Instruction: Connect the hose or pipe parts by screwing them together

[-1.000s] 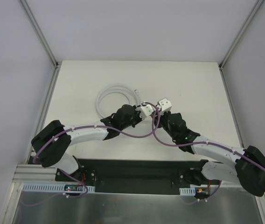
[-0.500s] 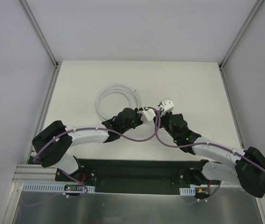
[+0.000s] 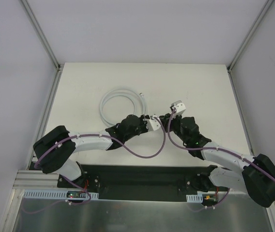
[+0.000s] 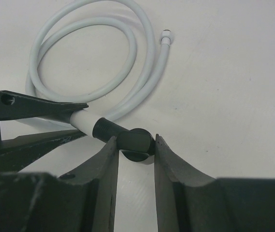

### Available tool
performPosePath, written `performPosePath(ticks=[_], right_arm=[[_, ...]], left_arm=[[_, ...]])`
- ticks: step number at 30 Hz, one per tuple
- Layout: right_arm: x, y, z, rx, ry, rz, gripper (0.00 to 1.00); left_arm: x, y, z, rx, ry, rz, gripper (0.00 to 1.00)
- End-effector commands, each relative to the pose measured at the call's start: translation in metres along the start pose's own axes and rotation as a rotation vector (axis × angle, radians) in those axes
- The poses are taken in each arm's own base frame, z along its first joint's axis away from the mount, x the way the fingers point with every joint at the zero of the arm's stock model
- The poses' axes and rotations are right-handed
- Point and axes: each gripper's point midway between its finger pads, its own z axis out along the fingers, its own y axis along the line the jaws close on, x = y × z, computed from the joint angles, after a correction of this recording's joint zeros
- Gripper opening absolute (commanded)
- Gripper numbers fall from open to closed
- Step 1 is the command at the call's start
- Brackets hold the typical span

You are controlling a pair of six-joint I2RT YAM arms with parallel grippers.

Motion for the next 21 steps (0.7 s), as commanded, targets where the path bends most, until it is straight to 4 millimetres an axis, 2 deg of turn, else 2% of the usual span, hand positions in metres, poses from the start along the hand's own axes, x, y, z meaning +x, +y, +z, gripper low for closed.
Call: performPosePath(ticks=[1, 5, 13, 16, 21], right_arm=[[-0.068, 0.118, -0.039, -0.586, -0.129, 0.202, 0.01], [-0.060, 0.119, -0.039, -0.601, -0.067, 0.222, 0.01], [-0.048, 0.125, -0.033, -0.616, 0.018, 0.267, 0.01], [-0.048, 0.126, -0.032, -0.613, 0.033, 0.276, 0.01], [-0.062, 0.128, -0.031, -0.622, 0.022, 0.289, 0.01]], left_arm=[[-0.042, -0.015, 0.006, 0.065, -0.183, 0.038, 0.00], [-0.037, -0.012, 0.008, 0.042, -0.158, 0.101, 0.00], [-0.041, -0.008, 0.016, -0.008, -0.151, 0.269, 0.00], [-0.039, -0.010, 0.020, -0.017, -0.142, 0.326, 0.00], [-0.036, -0.021, 0.023, -0.010, -0.142, 0.398, 0.00]])
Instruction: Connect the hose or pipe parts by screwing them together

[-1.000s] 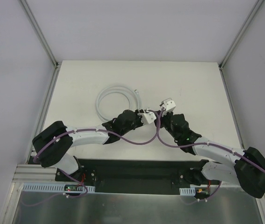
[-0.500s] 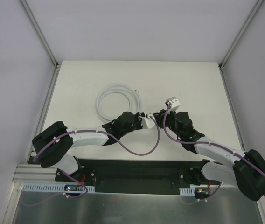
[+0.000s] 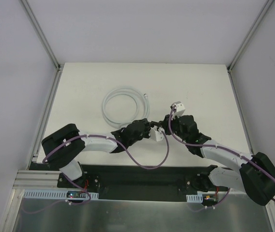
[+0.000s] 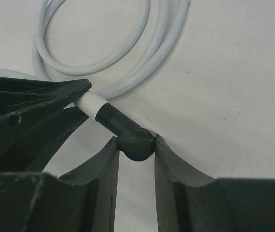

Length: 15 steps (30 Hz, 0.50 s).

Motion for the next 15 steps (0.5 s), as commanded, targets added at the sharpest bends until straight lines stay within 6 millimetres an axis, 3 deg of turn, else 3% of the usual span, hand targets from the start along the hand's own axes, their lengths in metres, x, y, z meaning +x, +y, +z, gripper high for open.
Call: performPosePath(ticks=[1, 11, 15], right_arm=[[-0.069, 0.139, -0.036, -0.615, -0.072, 0.108, 0.01], [-0.074, 0.136, -0.032, -0.631, -0.015, 0.175, 0.01], [-0.072, 0.137, -0.031, -0.645, 0.015, 0.219, 0.01]], left_arm=[[-0.056, 0.007, 0.011, -0.056, -0.208, 0.041, 0.00], [-0.064, -0.001, 0.013, -0.117, -0.218, 0.143, 0.00], [-0.070, 0.009, 0.013, -0.219, -0.224, 0.186, 0.00]])
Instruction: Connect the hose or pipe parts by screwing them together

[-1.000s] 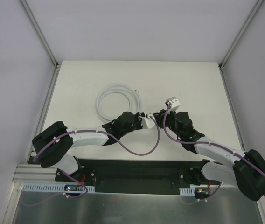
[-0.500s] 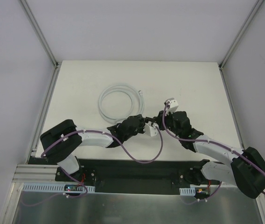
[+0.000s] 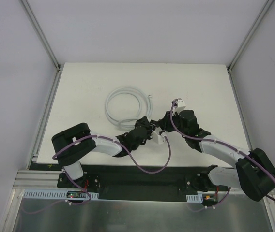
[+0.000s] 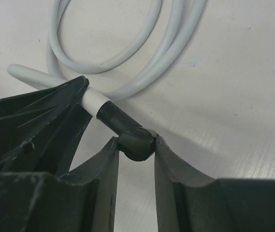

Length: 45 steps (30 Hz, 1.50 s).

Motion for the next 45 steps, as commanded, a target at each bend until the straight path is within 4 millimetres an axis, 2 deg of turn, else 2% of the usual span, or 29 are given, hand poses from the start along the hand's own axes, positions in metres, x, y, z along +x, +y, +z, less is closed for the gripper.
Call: performPosePath(ticks=[1, 12, 14, 19, 24, 31, 37, 38, 40, 42, 45], right_arm=[[-0.050, 0.146, -0.041, -0.641, -0.016, 0.086, 0.01], [-0.059, 0.146, -0.044, -0.669, -0.005, 0.212, 0.01], [-0.062, 0.152, -0.046, -0.699, 0.001, 0.235, 0.01], [-0.063, 0.155, -0.044, -0.722, 0.024, 0.240, 0.01], [-0.059, 0.142, -0.044, -0.688, 0.019, 0.256, 0.01], [-0.051, 0.118, -0.034, -0.610, 0.015, 0.287, 0.01], [-0.055, 0.106, -0.034, -0.577, -0.011, 0.284, 0.01], [-0.055, 0.105, -0.035, -0.571, -0.013, 0.284, 0.05], [-0.056, 0.104, -0.037, -0.564, -0.022, 0.276, 0.07], [-0.059, 0.102, -0.039, -0.555, -0.033, 0.271, 0.18], [-0.063, 0.098, -0.043, -0.541, -0.049, 0.262, 0.23]], left_arm=[[-0.075, 0.015, 0.003, -0.119, -0.282, -0.022, 0.00], [-0.076, 0.027, -0.002, -0.220, -0.304, -0.015, 0.00], [-0.081, 0.035, -0.004, -0.276, -0.331, -0.003, 0.00], [-0.089, 0.036, -0.001, -0.337, -0.345, 0.021, 0.00], [-0.085, 0.033, -0.004, -0.324, -0.341, -0.005, 0.00], [-0.084, 0.043, -0.011, -0.345, -0.338, -0.039, 0.00], [-0.082, 0.048, -0.013, -0.340, -0.327, -0.056, 0.00], [-0.082, 0.048, -0.014, -0.338, -0.327, -0.067, 0.00], [-0.082, 0.046, -0.014, -0.323, -0.325, -0.085, 0.00], [-0.081, 0.050, -0.015, -0.322, -0.324, -0.120, 0.00], [-0.069, 0.053, -0.013, -0.296, -0.300, -0.204, 0.00]])
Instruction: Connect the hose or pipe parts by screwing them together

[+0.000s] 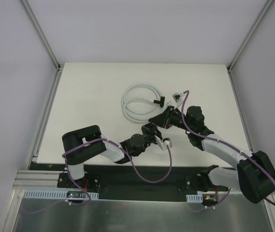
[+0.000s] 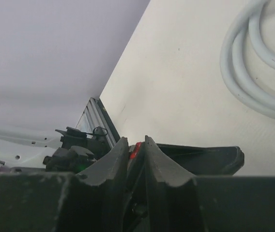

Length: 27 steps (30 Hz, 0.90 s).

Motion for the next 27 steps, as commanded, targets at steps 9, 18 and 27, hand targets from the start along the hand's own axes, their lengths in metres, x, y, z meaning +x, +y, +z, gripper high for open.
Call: performPosePath(ticks=[9, 18, 27], right_arm=[[-0.055, 0.008, -0.028, 0.049, -0.175, -0.083, 0.30], [-0.095, -0.046, -0.053, 0.372, -0.212, -0.240, 0.53], [-0.136, -0.063, -0.031, 0.332, -0.156, -0.177, 0.89]], left_arm=[[0.023, 0.062, -0.004, -0.086, 0.011, -0.392, 0.00], [0.072, 0.081, 0.010, 0.106, 0.120, -0.892, 0.05], [0.083, 0.077, 0.045, 0.616, 0.108, -1.162, 0.66]])
